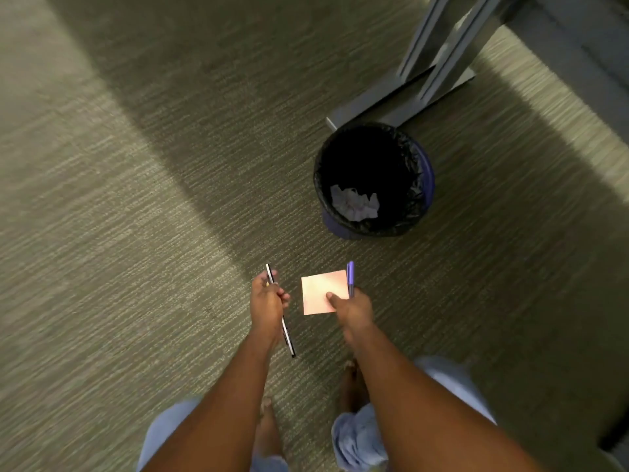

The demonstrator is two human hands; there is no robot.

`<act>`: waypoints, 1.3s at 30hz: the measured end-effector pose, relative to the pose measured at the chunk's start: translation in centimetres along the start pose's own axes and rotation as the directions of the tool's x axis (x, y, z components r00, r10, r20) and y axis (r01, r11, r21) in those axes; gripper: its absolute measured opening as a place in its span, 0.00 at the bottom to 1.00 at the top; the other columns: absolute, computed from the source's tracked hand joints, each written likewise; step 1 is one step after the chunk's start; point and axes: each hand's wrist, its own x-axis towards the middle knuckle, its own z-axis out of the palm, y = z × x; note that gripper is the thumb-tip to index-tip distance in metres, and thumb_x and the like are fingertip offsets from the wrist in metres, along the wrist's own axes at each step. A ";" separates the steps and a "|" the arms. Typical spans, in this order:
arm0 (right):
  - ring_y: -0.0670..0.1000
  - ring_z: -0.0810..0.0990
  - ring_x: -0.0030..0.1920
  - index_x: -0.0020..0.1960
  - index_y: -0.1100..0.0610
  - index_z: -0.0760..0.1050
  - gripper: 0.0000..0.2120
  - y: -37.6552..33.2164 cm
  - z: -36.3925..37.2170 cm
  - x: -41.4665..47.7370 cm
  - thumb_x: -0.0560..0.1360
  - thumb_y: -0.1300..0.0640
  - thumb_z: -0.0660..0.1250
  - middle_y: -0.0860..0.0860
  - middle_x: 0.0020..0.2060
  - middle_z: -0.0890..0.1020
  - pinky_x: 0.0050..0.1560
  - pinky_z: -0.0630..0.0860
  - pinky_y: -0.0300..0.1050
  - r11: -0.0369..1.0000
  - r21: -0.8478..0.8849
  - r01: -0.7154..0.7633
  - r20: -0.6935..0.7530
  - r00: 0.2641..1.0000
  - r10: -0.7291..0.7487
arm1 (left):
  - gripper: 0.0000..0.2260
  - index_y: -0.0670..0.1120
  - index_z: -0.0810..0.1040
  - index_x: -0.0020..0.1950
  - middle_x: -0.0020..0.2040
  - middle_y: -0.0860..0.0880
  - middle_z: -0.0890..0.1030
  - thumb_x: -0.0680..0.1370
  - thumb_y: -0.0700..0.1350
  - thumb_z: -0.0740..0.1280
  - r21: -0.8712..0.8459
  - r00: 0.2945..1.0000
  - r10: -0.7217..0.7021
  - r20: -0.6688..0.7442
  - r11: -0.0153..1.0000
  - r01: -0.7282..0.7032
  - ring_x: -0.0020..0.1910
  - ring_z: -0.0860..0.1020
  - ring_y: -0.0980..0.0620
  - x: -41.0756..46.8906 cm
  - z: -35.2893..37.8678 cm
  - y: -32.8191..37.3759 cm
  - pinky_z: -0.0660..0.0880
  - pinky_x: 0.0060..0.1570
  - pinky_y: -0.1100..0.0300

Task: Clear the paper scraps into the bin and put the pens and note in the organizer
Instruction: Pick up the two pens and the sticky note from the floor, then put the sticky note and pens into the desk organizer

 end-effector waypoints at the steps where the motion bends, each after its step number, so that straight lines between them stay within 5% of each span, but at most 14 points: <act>1: 0.54 0.79 0.46 0.61 0.65 0.75 0.17 -1.3 -0.6 -1.7 0.73 0.66 0.71 0.61 0.53 0.82 0.49 0.76 0.45 1.000 0.020 0.016 -0.005 1.000 -0.016 | 0.10 0.45 0.71 0.59 0.32 0.49 0.68 0.80 0.37 0.56 -0.003 1.000 0.013 0.000 1.000 -0.013 0.29 0.69 0.54 -1.4 -0.1 1.5 0.65 0.28 0.62; 6: 0.52 0.79 0.44 0.57 0.66 0.77 0.14 -7.4 -3.7 -10.3 0.72 0.66 0.71 0.61 0.51 0.83 0.46 0.73 0.42 0.990 0.112 0.091 -0.005 0.996 -0.091 | 0.03 0.43 0.67 0.51 0.32 0.49 0.65 0.81 0.43 0.58 0.060 0.994 0.100 0.033 0.993 -0.102 0.27 0.65 0.54 -9.0 -0.4 9.1 0.65 0.25 0.63; 11: 0.54 0.80 0.46 0.57 0.64 0.76 0.14 -13.5 -7.3 -19.1 0.72 0.67 0.71 0.60 0.51 0.83 0.52 0.77 0.48 0.947 0.297 0.123 0.038 0.989 -0.140 | 0.07 0.42 0.71 0.48 0.33 0.49 0.72 0.78 0.46 0.65 0.087 0.986 0.159 0.047 0.983 -0.162 0.27 0.68 0.54 -16.9 -0.6 16.5 0.65 0.26 0.61; 16: 0.51 0.80 0.41 0.51 0.62 0.78 0.10 -18.4 -12.2 -27.2 0.71 0.69 0.71 0.59 0.47 0.83 0.43 0.77 0.42 0.896 0.368 0.249 0.032 0.959 -0.280 | 0.08 0.43 0.74 0.47 0.35 0.46 0.76 0.77 0.47 0.66 0.045 0.969 0.218 0.113 0.973 -0.224 0.26 0.69 0.53 -24.8 -0.2 23.4 0.65 0.27 0.60; 19: 0.54 0.82 0.45 0.44 0.57 0.77 0.07 -20.7 -15.5 -31.3 0.71 0.67 0.73 0.57 0.46 0.84 0.50 0.81 0.51 0.875 0.393 0.282 0.025 0.948 -0.317 | 0.06 0.43 0.76 0.43 0.31 0.46 0.75 0.77 0.45 0.67 0.047 0.950 0.280 0.138 0.956 -0.289 0.22 0.69 0.54 -29.3 0.3 26.9 0.65 0.24 0.63; 22: 0.49 0.82 0.42 0.42 0.52 0.77 0.09 -22.3 -19.1 -35.0 0.70 0.62 0.75 0.51 0.42 0.84 0.33 0.79 0.39 0.853 0.410 0.322 -0.024 0.939 -0.343 | 0.05 0.40 0.78 0.45 0.28 0.48 0.74 0.76 0.42 0.68 0.055 0.919 0.341 0.200 0.932 -0.358 0.22 0.68 0.54 -33.7 1.0 29.6 0.64 0.24 0.63; 24: 0.46 0.79 0.41 0.42 0.49 0.76 0.08 -22.7 -21.5 -37.4 0.70 0.58 0.75 0.48 0.43 0.83 0.25 0.74 0.35 0.850 0.404 0.338 -0.051 0.936 -0.348 | 0.03 0.40 0.78 0.44 0.23 0.51 0.72 0.75 0.40 0.68 0.045 0.898 0.370 0.238 0.919 -0.391 0.18 0.67 0.58 -36.4 1.6 30.8 0.63 0.19 0.66; 27: 0.47 0.79 0.46 0.46 0.49 0.77 0.03 -22.8 -25.1 -40.1 0.74 0.54 0.70 0.51 0.49 0.82 0.41 0.77 0.39 0.836 0.367 0.409 -0.137 0.912 -0.386 | 0.03 0.40 0.79 0.43 0.20 0.53 0.70 0.75 0.39 0.69 0.020 0.874 0.379 0.303 0.915 -0.403 0.14 0.65 0.60 -40.0 3.0 32.0 0.61 0.16 0.68; 29: 0.50 0.78 0.51 0.55 0.52 0.77 0.09 -22.8 -27.4 -41.5 0.77 0.52 0.65 0.51 0.52 0.80 0.48 0.75 0.43 0.832 0.371 0.412 -0.166 0.911 -0.377 | 0.03 0.40 0.79 0.44 0.23 0.50 0.69 0.75 0.40 0.69 0.008 0.863 0.376 0.338 0.916 -0.402 0.17 0.65 0.57 -42.0 4.3 32.3 0.62 0.18 0.66; 33: 0.47 0.75 0.44 0.64 0.52 0.73 0.14 -22.2 -32.4 -43.5 0.80 0.51 0.60 0.48 0.45 0.77 0.39 0.69 0.39 0.809 0.391 0.439 -0.217 0.898 -0.383 | 0.03 0.44 0.80 0.43 0.26 0.49 0.71 0.74 0.43 0.70 0.001 0.826 0.388 0.410 0.905 -0.426 0.22 0.66 0.54 -46.2 7.0 32.9 0.64 0.21 0.60; 39: 0.47 0.74 0.39 0.61 0.56 0.75 0.13 -20.2 -40.3 -45.6 0.78 0.53 0.64 0.50 0.42 0.77 0.37 0.70 0.38 0.744 0.409 0.529 -0.265 0.849 -0.458 | 0.04 0.41 0.80 0.44 0.22 0.51 0.68 0.73 0.42 0.71 -0.036 0.733 0.426 0.531 0.875 -0.483 0.17 0.64 0.57 -52.5 11.0 33.0 0.63 0.20 0.62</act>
